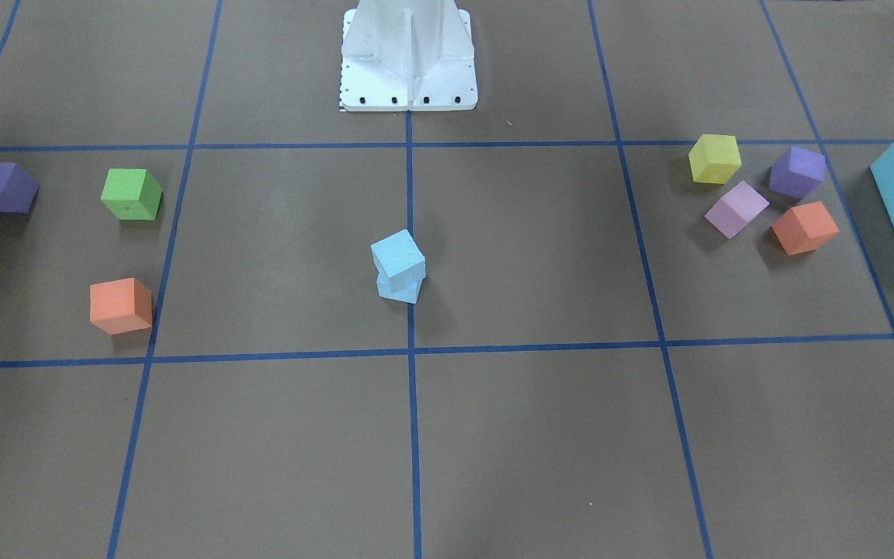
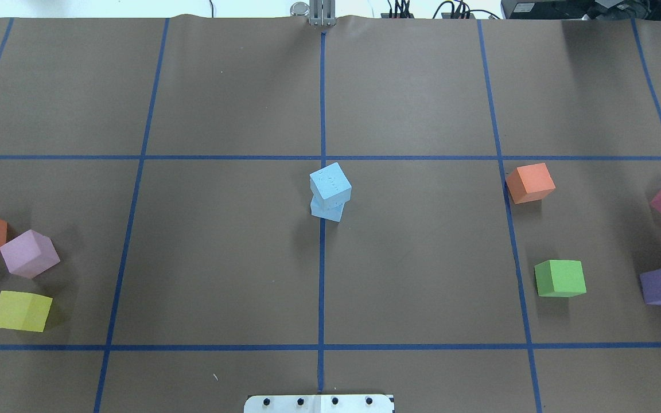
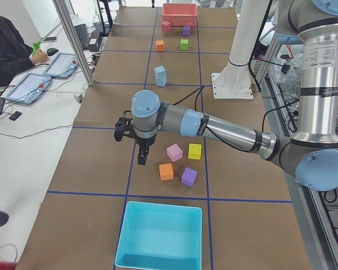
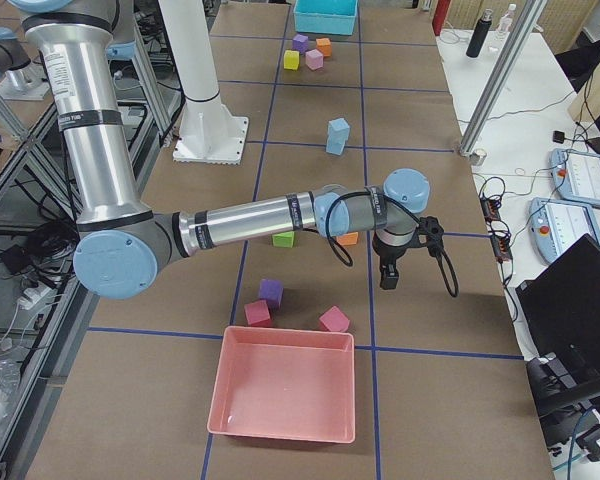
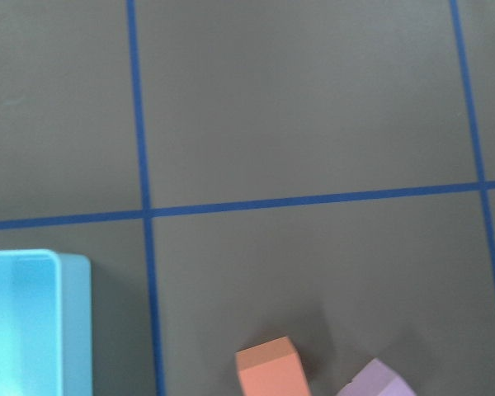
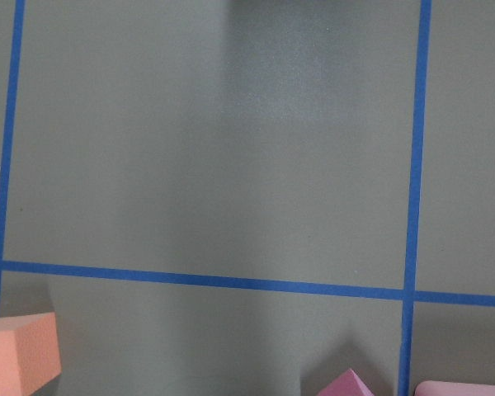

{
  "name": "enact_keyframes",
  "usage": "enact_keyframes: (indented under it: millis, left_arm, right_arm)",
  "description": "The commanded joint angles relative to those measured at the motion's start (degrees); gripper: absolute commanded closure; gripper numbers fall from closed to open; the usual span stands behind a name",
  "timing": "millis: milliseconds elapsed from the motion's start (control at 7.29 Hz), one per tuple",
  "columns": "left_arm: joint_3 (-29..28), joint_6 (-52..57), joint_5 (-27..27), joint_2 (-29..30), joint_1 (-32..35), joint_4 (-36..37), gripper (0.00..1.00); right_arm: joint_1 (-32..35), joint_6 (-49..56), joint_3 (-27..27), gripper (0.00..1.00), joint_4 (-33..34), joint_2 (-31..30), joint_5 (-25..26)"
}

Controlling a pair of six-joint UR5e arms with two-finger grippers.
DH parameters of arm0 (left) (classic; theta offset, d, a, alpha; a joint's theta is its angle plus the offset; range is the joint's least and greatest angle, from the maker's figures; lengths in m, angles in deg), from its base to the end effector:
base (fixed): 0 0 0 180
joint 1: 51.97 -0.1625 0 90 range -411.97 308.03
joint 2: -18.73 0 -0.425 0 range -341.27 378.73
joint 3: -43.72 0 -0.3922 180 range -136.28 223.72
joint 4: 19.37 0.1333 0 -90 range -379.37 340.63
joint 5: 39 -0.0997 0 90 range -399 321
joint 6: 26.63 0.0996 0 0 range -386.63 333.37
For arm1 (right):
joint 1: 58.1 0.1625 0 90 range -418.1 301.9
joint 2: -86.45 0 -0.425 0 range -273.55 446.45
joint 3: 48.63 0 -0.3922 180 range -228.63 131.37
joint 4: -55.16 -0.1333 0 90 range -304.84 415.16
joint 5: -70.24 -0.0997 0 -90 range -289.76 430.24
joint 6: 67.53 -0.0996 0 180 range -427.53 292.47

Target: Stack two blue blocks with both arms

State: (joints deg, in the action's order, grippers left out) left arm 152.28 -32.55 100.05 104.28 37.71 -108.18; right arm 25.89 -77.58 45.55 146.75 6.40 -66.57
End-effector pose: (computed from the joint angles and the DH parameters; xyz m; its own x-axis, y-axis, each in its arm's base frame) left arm -0.0555 -0.4595 0.5319 0.6515 0.0711 -0.7553 0.0621 0.9873 0.1465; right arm 0.0011 -0.5691 0.5303 0.6717 -0.0562 0.7387 -0.0153 0.9959 0.0896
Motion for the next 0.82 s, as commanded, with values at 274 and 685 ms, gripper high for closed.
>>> enact_keyframes:
  millis: [274,685]
  left_arm:
    - [-1.06,4.92,-0.45,-6.0,6.9,-2.16,0.02]
    - [-3.79,6.09,-0.62,-6.01,6.92,-2.6,0.02]
  right_arm:
    - [0.21,0.82,-2.57,0.0,-0.09,-0.54,3.12]
    - [0.12,0.65,-6.72,0.0,-0.36,0.25,3.48]
